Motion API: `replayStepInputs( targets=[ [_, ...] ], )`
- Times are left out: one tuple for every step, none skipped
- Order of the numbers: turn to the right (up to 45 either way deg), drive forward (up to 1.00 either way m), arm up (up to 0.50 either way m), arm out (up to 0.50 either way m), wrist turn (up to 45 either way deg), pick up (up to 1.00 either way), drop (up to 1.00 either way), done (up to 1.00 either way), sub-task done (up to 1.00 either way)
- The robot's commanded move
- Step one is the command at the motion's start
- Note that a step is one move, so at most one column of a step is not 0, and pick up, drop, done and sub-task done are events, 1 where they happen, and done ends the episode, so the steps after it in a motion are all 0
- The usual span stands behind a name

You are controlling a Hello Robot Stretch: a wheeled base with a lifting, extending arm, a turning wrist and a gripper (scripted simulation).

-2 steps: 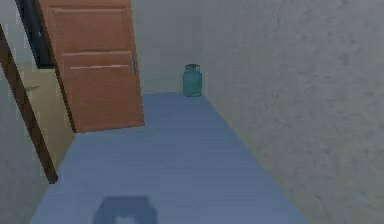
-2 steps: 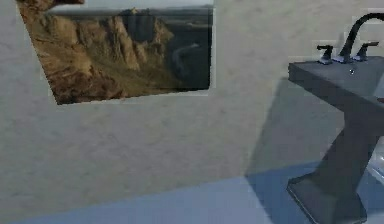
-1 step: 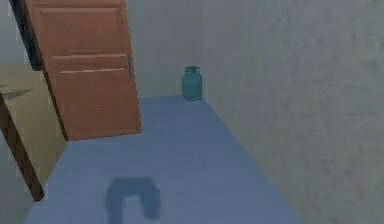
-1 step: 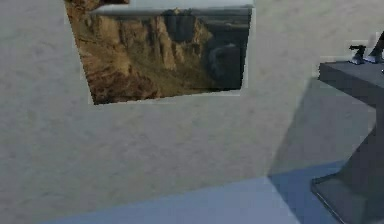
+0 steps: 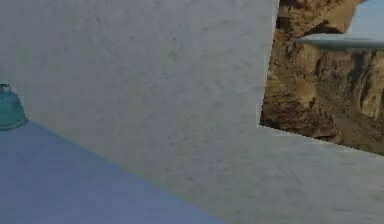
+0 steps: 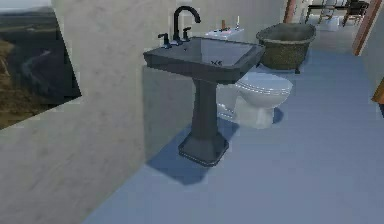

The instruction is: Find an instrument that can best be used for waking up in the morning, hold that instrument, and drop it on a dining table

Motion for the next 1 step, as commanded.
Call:
replayStepInputs(
  targets=[
    [30.0,0.0,0.0,0.0,0.0,0.0,0.0,0.0,0.0]
  ],
)
